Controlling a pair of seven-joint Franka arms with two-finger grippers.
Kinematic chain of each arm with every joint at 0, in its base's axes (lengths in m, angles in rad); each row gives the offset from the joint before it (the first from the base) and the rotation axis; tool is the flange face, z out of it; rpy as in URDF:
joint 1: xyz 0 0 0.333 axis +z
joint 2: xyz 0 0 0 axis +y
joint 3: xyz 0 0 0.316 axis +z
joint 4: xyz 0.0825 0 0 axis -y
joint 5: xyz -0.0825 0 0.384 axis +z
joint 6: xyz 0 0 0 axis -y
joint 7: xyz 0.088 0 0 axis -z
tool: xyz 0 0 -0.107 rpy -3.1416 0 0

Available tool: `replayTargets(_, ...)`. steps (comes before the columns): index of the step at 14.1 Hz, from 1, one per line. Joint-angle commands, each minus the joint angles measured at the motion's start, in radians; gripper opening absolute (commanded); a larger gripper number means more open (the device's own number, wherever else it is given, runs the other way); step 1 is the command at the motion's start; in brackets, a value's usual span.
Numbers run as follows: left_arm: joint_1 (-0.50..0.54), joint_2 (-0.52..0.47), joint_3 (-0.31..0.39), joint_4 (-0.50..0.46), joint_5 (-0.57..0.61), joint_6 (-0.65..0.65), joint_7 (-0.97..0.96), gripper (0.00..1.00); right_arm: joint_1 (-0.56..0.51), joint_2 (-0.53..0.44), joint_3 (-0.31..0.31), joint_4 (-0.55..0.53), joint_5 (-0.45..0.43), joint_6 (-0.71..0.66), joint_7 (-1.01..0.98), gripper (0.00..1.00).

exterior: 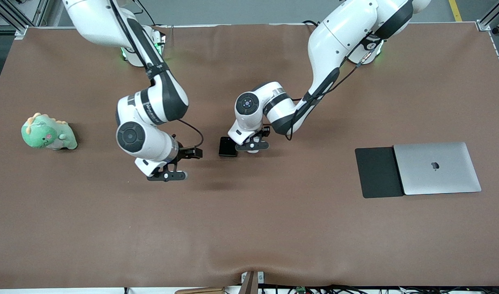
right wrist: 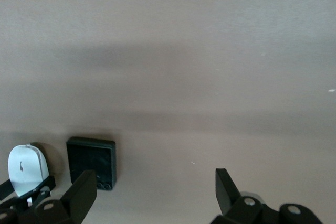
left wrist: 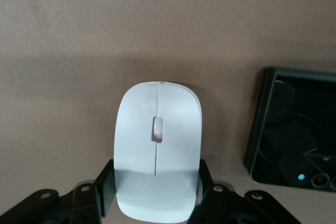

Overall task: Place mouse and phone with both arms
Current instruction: 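Grasp the black phone with the right gripper while the left gripper lifts the mouse, then carry the white mouse with the left gripper over the black mouse pad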

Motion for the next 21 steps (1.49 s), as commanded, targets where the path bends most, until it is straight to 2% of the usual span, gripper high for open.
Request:
replayTargets(1, 0.02, -0.062, 0.002, -0.005, 0.031, -0.037, -0.019, 0.46, 0.081, 0.044, -0.009, 0.012, 0.013, 0.078, 0.103, 1.0)
replayTargets(6, 0.141, -0.206, -0.003, -0.009, 0.026, -0.185, 0.129, 0.46, 0.147, 0.139, -0.007, 0.015, 0.013, 0.219, 0.131, 1.0)
replayTargets(10, 0.277, -0.266, -0.008, -0.018, 0.025, -0.258, 0.307, 0.46, 0.197, 0.171, -0.009, 0.012, 0.011, 0.245, 0.148, 1.0)
replayTargets(16, 0.51, -0.294, -0.011, -0.09, 0.025, -0.255, 0.586, 0.47, 0.235, 0.202, -0.009, 0.004, 0.013, 0.242, 0.192, 1.0)
replayTargets(21, 0.702, -0.3, -0.014, -0.211, 0.029, -0.134, 0.72, 0.47, 0.237, 0.208, -0.009, -0.006, 0.013, 0.235, 0.197, 1.0)
